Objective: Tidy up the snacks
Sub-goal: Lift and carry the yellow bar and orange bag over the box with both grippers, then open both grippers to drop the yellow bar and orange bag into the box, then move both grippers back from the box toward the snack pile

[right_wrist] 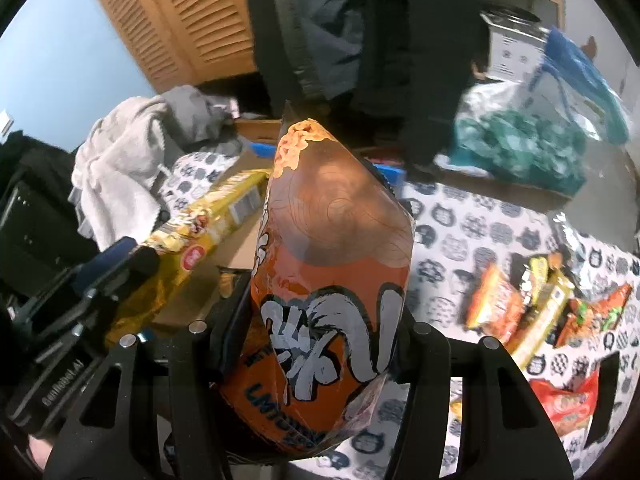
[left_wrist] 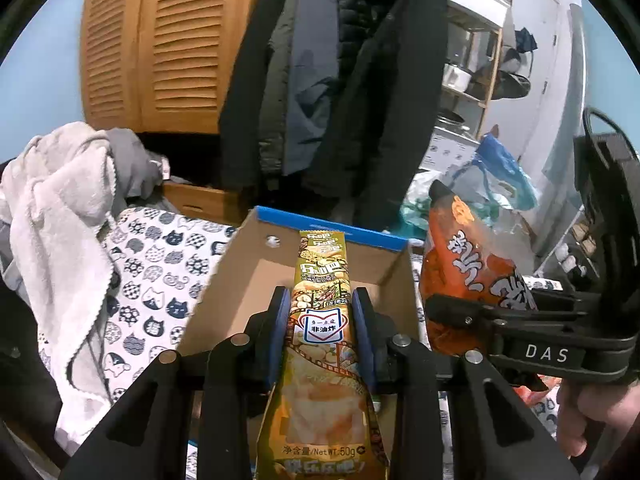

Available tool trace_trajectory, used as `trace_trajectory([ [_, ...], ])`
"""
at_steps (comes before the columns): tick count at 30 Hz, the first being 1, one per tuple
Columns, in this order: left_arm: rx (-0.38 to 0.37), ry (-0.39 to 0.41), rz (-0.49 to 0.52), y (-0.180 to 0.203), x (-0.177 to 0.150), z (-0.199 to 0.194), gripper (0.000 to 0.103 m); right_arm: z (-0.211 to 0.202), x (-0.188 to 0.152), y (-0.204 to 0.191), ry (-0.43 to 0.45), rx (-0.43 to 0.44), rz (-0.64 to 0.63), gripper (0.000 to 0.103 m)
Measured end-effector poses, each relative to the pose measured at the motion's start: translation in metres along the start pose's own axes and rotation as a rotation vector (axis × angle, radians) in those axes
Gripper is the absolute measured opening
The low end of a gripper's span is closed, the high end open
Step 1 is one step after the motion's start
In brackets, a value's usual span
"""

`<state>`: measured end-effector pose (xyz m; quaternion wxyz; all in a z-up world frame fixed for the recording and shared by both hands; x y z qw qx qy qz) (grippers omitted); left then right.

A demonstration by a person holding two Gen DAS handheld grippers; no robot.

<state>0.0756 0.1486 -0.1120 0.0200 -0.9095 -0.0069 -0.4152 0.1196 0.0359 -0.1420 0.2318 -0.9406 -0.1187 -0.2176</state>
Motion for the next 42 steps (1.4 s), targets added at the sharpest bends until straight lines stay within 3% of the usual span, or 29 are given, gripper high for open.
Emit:
trace_trajectory([
  [8,0.025,-0.041,-0.047,-0.025,-0.011,0.014,0.032,0.032,-0.009,-0.028,-0.067,0.029,-0.015,0.055],
  [18,0.021,-0.12,-0.104,-0.038,-0.033,0.034,0.031,0.051,-0.015,-0.03,-0.12,0.045,0.013,0.057],
  [22,0.012,-0.128,-0.137,-0.041,-0.034,0.033,0.031,0.045,-0.009,-0.026,-0.098,0.049,0.033,0.069],
  [24,0.006,-0.13,-0.141,-0.039,-0.033,0.032,0.039,0.04,-0.006,-0.022,-0.09,0.05,0.045,0.069],
  [26,0.006,-0.132,-0.136,-0.035,-0.032,0.031,0.054,0.037,-0.005,-0.017,-0.084,0.044,0.055,0.071],
  [28,0.008,-0.128,-0.121,-0.029,-0.03,0.03,0.057,0.032,-0.005,-0.01,-0.075,0.03,0.064,0.076],
  [35,-0.015,-0.128,-0.051,-0.001,-0.024,0.027,0.07,0.018,-0.01,0.017,-0.071,-0.009,0.089,0.076],
  [42,-0.055,-0.134,0.019,0.035,-0.02,0.026,0.073,-0.001,-0.016,0.055,-0.062,-0.054,0.135,0.076],
])
Point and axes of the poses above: each gripper's, at about its wrist camera, not at the fingertips, and z roughly the way its jaws point, y to its right, x to its top, the point moved 10 cm from there along z, roughly the way its jaws point, and after that the axes turned 13 degrees about z, right-handed, at the moved point
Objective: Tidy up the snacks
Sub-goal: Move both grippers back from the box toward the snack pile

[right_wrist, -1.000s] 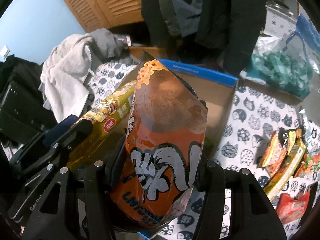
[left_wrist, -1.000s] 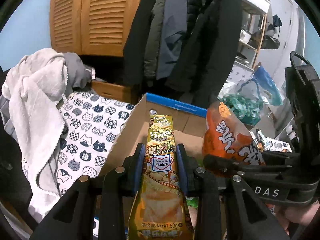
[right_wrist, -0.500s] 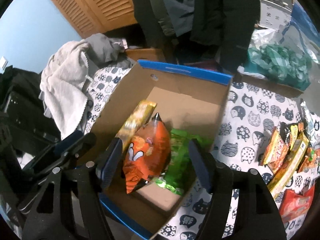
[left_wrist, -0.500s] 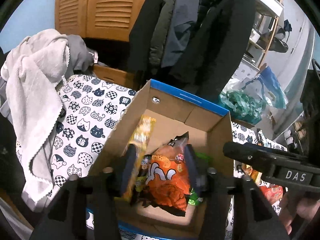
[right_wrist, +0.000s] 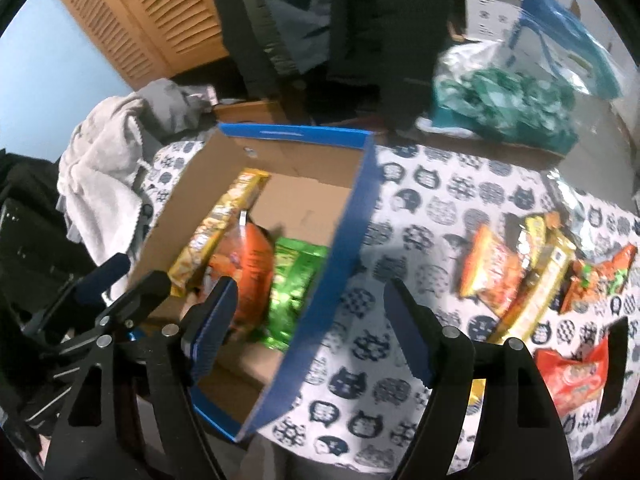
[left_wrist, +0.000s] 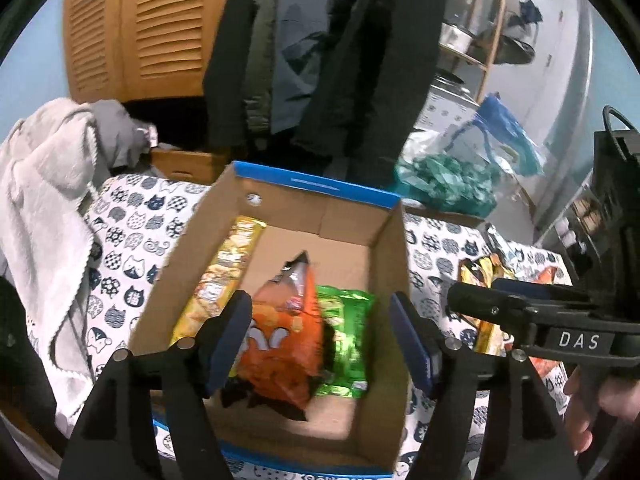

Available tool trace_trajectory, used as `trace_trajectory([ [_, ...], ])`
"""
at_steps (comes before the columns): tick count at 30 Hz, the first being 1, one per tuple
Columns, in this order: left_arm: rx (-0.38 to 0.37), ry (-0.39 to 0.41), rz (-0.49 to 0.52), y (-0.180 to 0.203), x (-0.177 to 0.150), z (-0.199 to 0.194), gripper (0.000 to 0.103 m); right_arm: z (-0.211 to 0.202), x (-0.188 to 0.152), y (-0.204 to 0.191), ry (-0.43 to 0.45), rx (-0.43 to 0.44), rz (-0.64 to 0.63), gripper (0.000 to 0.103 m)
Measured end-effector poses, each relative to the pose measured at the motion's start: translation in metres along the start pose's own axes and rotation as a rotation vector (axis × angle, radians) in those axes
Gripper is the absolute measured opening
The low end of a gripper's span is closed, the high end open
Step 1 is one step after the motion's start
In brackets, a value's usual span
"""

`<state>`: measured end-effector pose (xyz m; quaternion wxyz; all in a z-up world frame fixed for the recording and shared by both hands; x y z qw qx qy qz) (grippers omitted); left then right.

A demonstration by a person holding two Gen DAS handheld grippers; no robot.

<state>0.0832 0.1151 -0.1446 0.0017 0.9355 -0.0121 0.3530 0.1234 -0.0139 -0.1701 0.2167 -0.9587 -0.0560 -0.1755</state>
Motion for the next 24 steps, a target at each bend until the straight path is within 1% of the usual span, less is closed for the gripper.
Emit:
trace_trajectory([
  [4,-0.022,-0.008,0.025,0.018,0.0,0.002,0.075,-0.008,-0.003,0.027,-0.002,-0.022,0.04,0.077],
  [12,-0.067,-0.035,0.064,0.052,0.002,0.009,0.075,-0.021,-0.012,0.085,0.009,-0.091,0.104,0.077],
  [19,-0.077,-0.047,0.141,0.086,0.004,0.017,0.075,-0.036,-0.021,0.123,0.02,-0.119,0.154,0.077],
  [24,-0.091,-0.069,0.194,0.111,0.003,0.026,0.077,-0.044,-0.027,0.152,0.027,-0.143,0.189,0.077],
])
Point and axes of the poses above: each gripper's, at about its wrist camera, not at the fingertips, and z roughly the way its jaws point, y to its right, x to its top, the point moved 10 cm from there along z, roughly the way its jaws point, and after that the axes turned 13 degrees about z, right-handed, at the moved point
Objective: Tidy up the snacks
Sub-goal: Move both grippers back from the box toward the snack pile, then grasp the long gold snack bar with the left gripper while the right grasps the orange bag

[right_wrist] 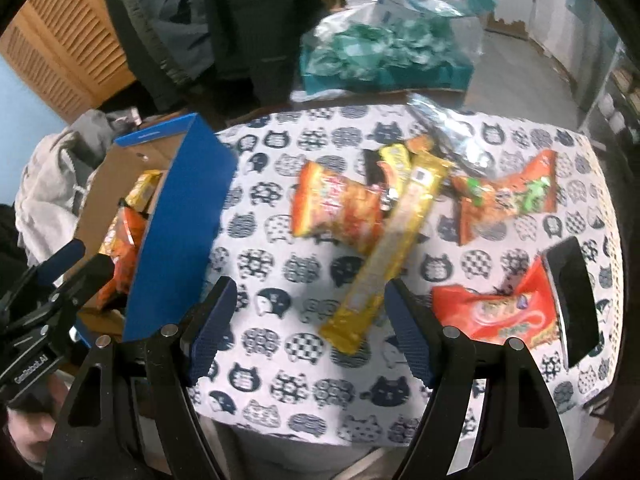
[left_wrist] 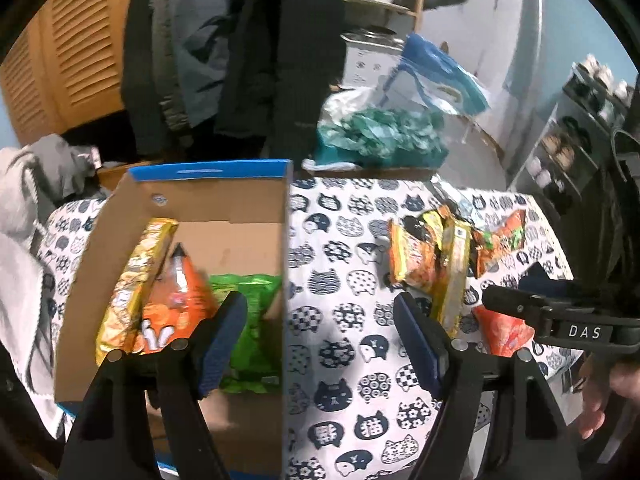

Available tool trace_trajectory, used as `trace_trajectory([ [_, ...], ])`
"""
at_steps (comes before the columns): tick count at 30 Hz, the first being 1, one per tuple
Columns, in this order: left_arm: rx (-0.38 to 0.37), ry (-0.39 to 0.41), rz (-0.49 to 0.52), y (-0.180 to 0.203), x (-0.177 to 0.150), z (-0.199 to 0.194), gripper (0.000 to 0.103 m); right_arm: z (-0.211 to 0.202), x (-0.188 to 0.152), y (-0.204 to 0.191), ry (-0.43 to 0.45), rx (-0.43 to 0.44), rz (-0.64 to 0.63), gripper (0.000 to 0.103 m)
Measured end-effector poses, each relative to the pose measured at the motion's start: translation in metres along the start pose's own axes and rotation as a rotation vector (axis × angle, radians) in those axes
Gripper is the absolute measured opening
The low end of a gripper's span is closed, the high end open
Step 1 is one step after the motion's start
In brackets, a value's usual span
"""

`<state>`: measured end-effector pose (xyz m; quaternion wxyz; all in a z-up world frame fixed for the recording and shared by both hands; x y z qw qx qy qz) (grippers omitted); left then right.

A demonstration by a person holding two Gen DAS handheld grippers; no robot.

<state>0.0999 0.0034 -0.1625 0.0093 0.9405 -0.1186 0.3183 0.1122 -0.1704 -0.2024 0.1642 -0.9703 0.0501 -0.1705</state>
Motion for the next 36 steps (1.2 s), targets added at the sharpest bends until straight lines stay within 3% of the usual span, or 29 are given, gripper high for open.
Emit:
trace_trajectory([
  [12,-0.044,-0.062,0.12,0.056,0.002,0.03,0.077,-0.001,-0.005,0.077,-0.018,-0.062,0.119,0.077],
  [21,-0.082,-0.106,0.104,0.076,0.003,0.053,0.077,0.003,-0.017,0.122,-0.041,-0.111,0.18,0.077],
  [29,-0.094,-0.125,0.139,0.103,0.009,0.076,0.077,0.009,-0.031,0.167,-0.089,-0.087,0.327,0.077],
  [36,-0.094,-0.149,0.188,0.122,0.008,0.096,0.077,0.025,-0.042,0.186,-0.144,-0.104,0.378,0.077],
])
Point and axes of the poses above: each gripper's, at about its wrist camera, not at the fingertips, and z roughly the way its jaws point, y to its right, x to its top, the point moved 10 cm from there along z, roughly the way its jaws point, and after that the axes turned 13 degrees about z, right-handed, at the moved point
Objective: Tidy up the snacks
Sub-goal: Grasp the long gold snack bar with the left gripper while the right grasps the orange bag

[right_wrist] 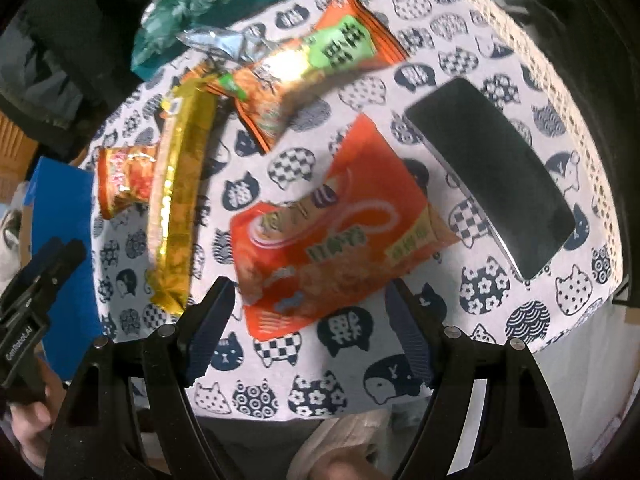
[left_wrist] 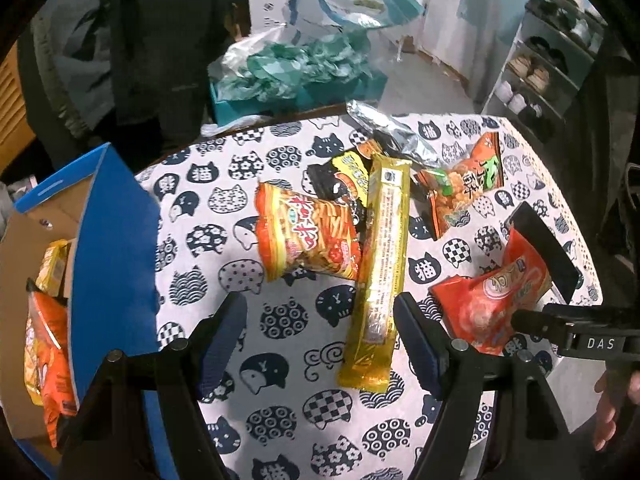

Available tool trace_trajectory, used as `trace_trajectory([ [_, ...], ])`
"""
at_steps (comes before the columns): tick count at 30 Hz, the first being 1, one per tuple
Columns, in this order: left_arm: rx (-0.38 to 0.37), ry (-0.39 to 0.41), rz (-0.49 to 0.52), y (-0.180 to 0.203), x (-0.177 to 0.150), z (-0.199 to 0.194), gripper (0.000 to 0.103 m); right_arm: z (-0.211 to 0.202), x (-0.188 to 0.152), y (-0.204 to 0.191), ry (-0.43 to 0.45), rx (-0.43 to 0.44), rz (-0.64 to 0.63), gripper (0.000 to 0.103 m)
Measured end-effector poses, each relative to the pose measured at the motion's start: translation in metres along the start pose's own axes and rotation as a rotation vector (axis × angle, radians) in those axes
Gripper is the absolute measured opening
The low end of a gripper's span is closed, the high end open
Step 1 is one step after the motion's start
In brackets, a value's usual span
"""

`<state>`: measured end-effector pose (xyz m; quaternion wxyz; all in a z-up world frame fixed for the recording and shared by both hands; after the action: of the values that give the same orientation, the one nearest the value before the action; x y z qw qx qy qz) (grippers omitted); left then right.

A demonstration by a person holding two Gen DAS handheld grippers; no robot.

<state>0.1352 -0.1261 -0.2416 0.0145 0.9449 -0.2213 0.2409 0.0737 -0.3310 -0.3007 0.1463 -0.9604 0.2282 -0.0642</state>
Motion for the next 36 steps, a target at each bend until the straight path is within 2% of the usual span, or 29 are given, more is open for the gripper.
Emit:
trace_trajectory([
  [5,0.002,-0.023,0.015,0.004,0.001,0.015,0.077,0.013,0.009,0.01,-0.024,0.033,0.076,0.078],
  [12,-0.023,-0.057,-0.001,0.008,0.002,0.03,0.077,0.024,0.032,0.021,0.0,0.006,0.102,0.078],
  [22,-0.056,-0.101,-0.006,0.019,0.006,0.053,0.077,0.021,0.068,0.015,0.079,-0.028,0.028,0.078],
  [28,-0.083,-0.12,-0.008,0.025,0.007,0.064,0.077,0.019,0.062,0.011,0.049,0.049,0.127,0.078],
  [36,-0.105,-0.135,-0.007,0.033,0.01,0.075,0.077,0.033,0.076,-0.003,0.083,-0.015,0.14,0.078],
])
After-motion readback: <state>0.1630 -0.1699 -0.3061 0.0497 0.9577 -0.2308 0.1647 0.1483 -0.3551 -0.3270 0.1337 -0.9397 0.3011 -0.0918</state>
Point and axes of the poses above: each gripper's, at about its wrist camera, not at the fingertips, and z roughly the way its jaws point, y to its right, x to its top, the point moved 10 cm from there along z, roughly the way its jaws point, and after that the axes turned 13 degrees about z, right-handed, at the moved point
